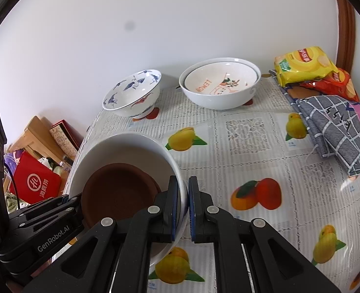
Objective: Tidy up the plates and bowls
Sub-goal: 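Lower the white bowl onto the blue plate stack with both grippers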
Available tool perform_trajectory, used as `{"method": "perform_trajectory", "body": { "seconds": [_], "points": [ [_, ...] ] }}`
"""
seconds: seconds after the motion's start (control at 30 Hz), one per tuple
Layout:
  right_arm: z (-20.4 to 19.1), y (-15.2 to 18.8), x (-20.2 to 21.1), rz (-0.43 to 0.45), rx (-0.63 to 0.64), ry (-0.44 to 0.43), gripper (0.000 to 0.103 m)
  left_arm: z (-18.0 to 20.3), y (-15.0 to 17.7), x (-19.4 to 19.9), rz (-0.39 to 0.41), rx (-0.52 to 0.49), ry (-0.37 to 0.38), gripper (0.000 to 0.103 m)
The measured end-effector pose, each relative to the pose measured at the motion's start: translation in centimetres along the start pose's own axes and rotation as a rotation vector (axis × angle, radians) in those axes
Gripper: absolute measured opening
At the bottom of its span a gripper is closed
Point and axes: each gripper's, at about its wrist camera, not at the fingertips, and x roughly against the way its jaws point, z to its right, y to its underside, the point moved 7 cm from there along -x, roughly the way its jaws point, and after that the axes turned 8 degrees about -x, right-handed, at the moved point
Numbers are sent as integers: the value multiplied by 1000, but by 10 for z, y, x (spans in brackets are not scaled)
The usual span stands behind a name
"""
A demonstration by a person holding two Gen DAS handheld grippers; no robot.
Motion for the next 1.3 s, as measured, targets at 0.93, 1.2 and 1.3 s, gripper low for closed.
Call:
{"method": "perform_trajectory", "body": {
  "seconds": [0.93, 1.2, 1.3],
  "points": [
    [-19, 19, -87, -158, 29, -9, 8, -51, 16, -64, -98, 76, -16, 10],
    [-19, 16, -88, -157, 43, -16, 9, -53, 13, -67, -98, 91, 12, 11],
    [-20, 16, -89, -157, 54, -7, 9, -53, 12, -68, -101, 90, 15, 11]
  ]
}}
